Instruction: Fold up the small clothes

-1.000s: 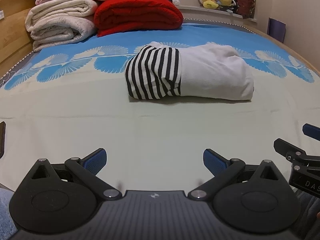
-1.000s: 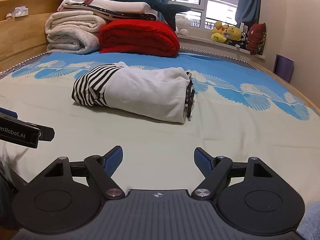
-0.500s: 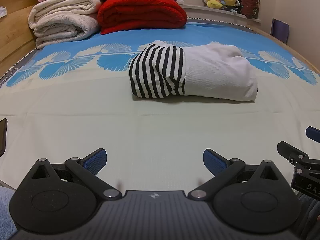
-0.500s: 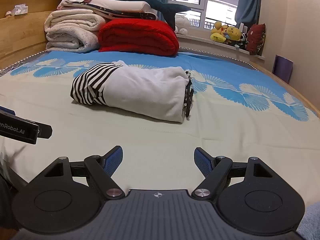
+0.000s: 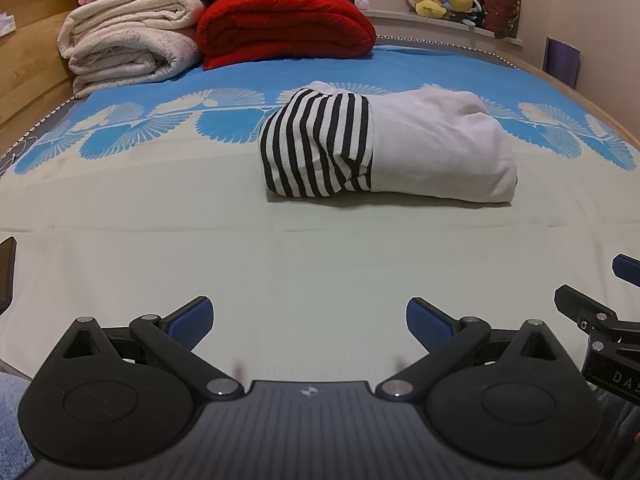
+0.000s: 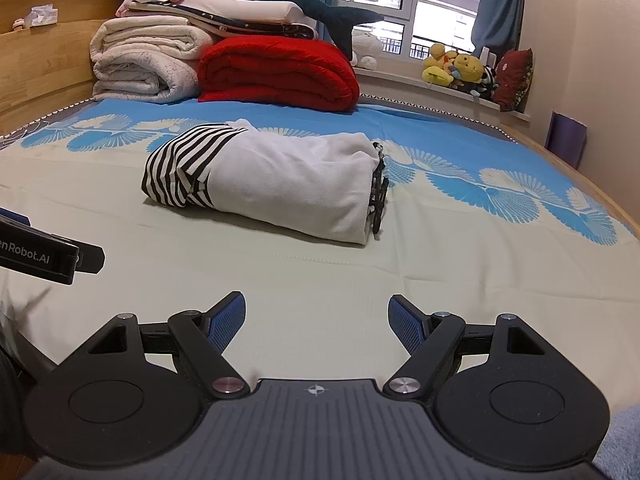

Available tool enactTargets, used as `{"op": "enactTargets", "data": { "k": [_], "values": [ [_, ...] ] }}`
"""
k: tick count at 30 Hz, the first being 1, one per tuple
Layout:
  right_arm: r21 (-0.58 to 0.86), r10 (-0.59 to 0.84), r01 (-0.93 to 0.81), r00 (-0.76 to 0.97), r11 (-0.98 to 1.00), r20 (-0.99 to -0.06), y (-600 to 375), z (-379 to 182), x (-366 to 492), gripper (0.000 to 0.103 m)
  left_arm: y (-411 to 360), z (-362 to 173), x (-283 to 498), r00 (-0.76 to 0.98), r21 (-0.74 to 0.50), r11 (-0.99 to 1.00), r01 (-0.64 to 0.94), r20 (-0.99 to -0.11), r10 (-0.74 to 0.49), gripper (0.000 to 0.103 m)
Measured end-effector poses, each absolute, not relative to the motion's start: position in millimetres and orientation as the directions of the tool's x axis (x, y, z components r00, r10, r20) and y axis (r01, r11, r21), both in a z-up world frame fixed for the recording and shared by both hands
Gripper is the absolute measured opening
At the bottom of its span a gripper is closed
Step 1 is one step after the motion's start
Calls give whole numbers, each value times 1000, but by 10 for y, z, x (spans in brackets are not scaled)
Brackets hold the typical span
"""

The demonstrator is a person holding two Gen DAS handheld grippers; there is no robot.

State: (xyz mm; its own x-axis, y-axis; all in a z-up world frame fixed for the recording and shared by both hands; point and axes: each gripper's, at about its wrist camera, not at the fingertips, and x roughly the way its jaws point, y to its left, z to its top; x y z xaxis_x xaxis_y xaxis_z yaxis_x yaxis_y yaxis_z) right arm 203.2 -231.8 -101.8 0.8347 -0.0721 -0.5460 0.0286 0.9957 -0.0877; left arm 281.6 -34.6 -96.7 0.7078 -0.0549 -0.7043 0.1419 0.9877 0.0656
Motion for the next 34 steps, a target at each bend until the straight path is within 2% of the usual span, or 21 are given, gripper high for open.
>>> {"op": "enactTargets", "data": {
  "k": [34],
  "values": [
    [-94,-69,21,836,995,-545,-2308,-1017,2023,80,-377,-971,2822,717,104,986,131,-697,-22,103]
  ]
}}
